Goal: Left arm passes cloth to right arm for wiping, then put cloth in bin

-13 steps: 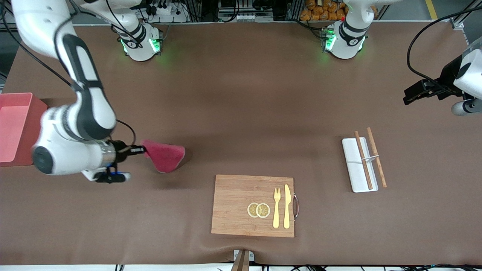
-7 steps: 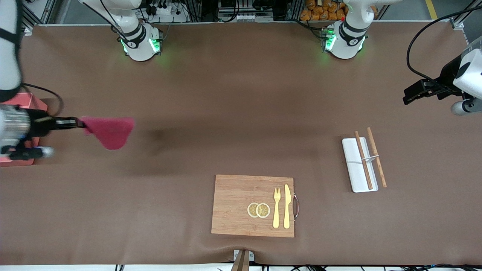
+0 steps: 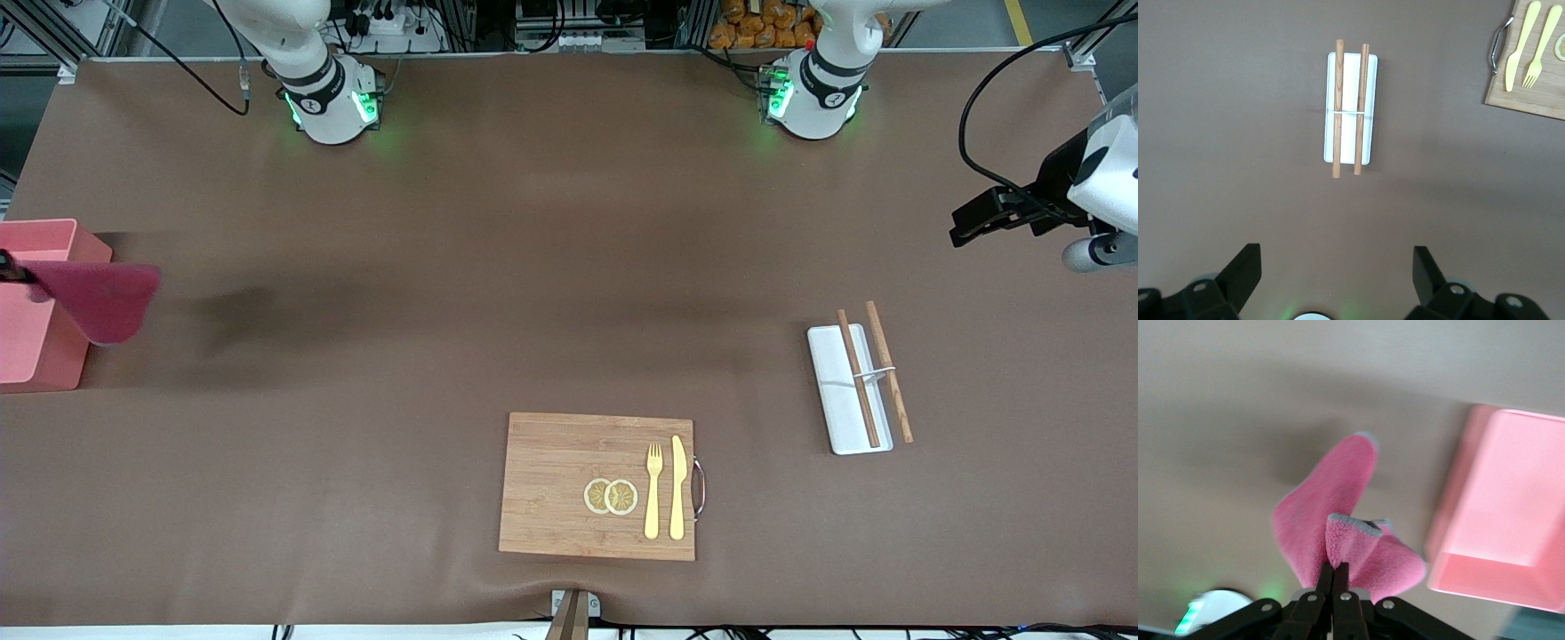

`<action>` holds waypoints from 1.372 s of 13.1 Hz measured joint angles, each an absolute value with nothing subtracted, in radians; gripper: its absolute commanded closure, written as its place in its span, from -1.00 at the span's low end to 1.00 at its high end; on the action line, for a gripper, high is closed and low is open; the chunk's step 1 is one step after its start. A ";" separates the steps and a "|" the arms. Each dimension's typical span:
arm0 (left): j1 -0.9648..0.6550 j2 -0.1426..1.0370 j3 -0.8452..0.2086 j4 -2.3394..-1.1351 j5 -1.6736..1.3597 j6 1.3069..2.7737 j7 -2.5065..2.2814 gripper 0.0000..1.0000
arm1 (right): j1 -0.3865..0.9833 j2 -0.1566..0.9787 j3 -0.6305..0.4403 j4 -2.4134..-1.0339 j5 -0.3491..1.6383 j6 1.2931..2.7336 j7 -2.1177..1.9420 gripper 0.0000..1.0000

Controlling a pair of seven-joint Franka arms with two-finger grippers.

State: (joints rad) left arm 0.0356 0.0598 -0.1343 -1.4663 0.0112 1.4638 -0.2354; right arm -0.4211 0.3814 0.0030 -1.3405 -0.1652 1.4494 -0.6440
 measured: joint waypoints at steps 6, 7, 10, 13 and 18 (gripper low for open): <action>0.035 0.060 -0.136 -1.466 0.011 1.464 -0.235 -1.00 | -0.622 0.466 0.002 -1.339 -0.315 1.727 -0.863 0.14; 0.035 0.060 -0.136 -1.466 0.011 1.464 -0.235 -1.00 | -0.647 0.480 0.002 -1.338 -0.319 1.744 -0.875 -0.99; 0.035 0.059 -0.136 -1.466 0.011 1.464 -0.235 -1.00 | -0.681 0.492 0.005 -1.335 -0.315 1.738 -0.879 -1.00; 0.035 0.059 -0.137 -1.466 0.011 1.464 -0.235 -1.00 | -0.633 0.478 0.033 -1.306 -0.227 1.653 -0.849 -1.00; 0.036 0.056 -0.137 -1.465 0.011 1.465 -0.235 -1.00 | -0.354 0.373 0.048 -1.286 -0.161 1.489 -0.511 -1.00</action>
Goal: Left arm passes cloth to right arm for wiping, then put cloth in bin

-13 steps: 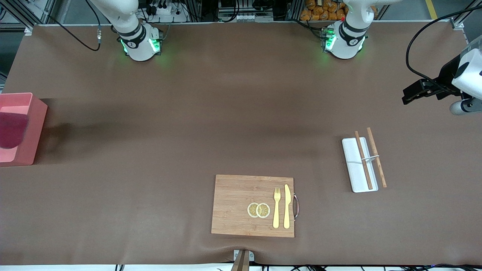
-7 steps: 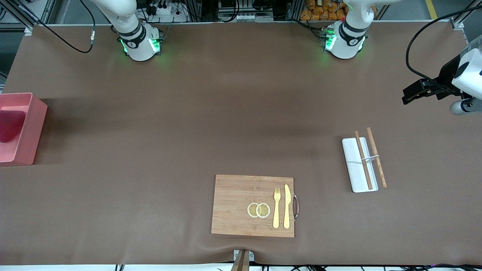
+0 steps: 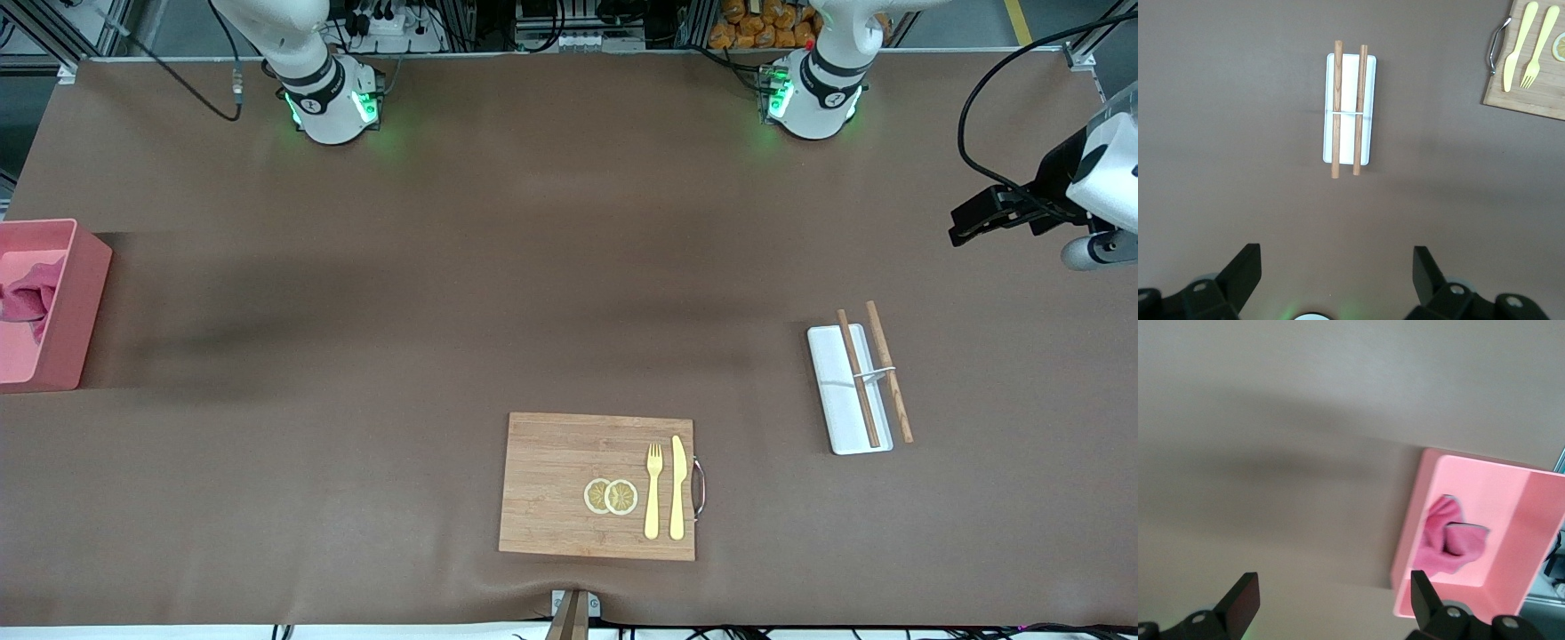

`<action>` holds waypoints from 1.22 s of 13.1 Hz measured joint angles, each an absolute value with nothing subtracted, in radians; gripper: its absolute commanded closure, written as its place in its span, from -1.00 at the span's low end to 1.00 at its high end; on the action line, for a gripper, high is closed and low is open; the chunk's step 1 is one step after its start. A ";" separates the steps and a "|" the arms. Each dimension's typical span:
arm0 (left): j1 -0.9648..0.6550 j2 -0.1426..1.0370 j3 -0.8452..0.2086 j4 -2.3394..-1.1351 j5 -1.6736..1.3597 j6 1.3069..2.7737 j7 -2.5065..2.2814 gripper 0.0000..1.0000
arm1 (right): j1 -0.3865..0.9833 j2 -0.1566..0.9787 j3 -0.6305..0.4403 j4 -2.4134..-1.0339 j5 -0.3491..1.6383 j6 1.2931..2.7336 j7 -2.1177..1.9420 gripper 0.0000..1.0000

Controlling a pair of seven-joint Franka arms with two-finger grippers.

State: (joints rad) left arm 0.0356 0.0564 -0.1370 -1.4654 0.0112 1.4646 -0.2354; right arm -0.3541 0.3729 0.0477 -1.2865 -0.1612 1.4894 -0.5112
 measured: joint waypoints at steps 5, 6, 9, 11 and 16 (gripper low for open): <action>0.036 0.048 -0.136 -1.466 0.011 1.460 -0.235 -1.00 | -0.171 0.261 0.049 -1.291 -0.094 1.362 -0.201 -1.00; 0.036 0.045 -0.136 -1.466 0.011 1.459 -0.235 -1.00 | -0.146 0.233 0.049 -1.303 -0.069 1.350 -0.154 -1.00; 0.036 0.035 -0.136 -1.467 0.011 1.454 -0.235 -1.00 | -0.125 0.123 0.048 -1.395 0.023 1.350 -0.086 -1.00; 0.036 0.033 -0.136 -1.468 0.011 1.453 -0.235 -1.00 | -0.117 0.061 0.048 -1.460 0.042 1.371 -0.030 -1.00; 0.036 0.033 -0.137 -1.469 0.011 1.453 -0.235 -1.00 | -0.079 0.008 0.046 -1.493 0.046 1.393 0.087 -1.00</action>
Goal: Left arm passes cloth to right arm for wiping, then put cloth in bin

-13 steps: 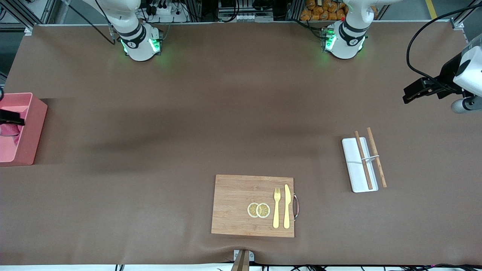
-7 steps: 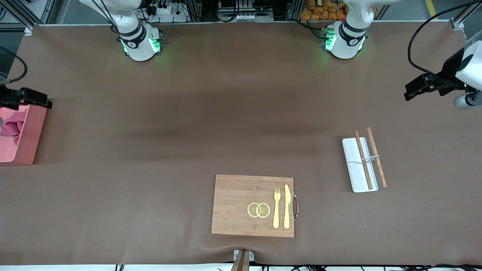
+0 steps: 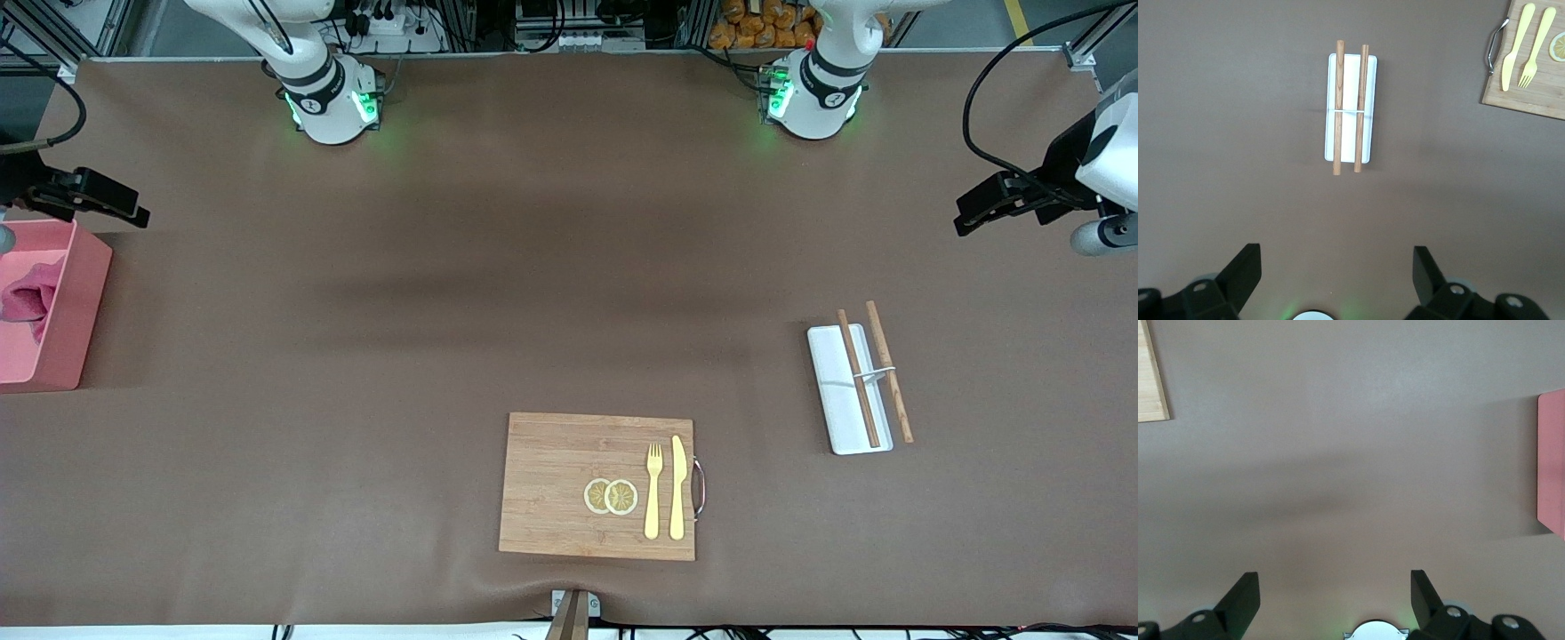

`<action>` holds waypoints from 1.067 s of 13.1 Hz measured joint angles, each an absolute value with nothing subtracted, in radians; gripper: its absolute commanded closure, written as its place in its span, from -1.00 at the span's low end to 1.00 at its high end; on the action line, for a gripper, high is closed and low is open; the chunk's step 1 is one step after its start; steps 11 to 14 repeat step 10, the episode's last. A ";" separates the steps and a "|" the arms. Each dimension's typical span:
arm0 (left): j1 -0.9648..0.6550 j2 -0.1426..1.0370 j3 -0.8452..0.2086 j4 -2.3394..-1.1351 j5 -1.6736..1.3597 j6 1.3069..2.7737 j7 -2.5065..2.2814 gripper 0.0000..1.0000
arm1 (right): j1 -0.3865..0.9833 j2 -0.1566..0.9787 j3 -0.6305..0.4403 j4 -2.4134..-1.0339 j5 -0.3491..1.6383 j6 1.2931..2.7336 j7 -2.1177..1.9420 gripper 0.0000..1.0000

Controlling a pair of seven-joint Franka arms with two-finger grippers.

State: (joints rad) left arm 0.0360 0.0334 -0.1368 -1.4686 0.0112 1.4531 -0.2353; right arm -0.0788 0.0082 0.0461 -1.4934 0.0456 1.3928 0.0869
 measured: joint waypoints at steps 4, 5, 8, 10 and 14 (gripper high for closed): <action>0.035 0.033 -0.138 -1.468 0.011 1.453 -0.235 -1.00 | -0.079 -0.008 0.036 -1.500 0.044 1.393 0.087 -1.00; 0.035 0.033 -0.138 -1.468 0.011 1.453 -0.235 -1.00 | -0.079 -0.008 0.033 -1.502 0.044 1.393 0.087 -1.00; 0.035 0.033 -0.138 -1.467 0.011 1.453 -0.234 -1.00 | -0.080 -0.008 0.027 -1.504 0.043 1.395 0.087 -1.00; 0.035 0.033 -0.139 -1.466 0.011 1.453 -0.234 -1.00 | -0.084 -0.008 0.025 -1.505 0.043 1.399 0.087 -1.00; 0.035 0.033 -0.139 -1.466 0.011 1.453 -0.234 -1.00 | -0.084 -0.008 0.025 -1.505 0.043 1.399 0.087 -1.00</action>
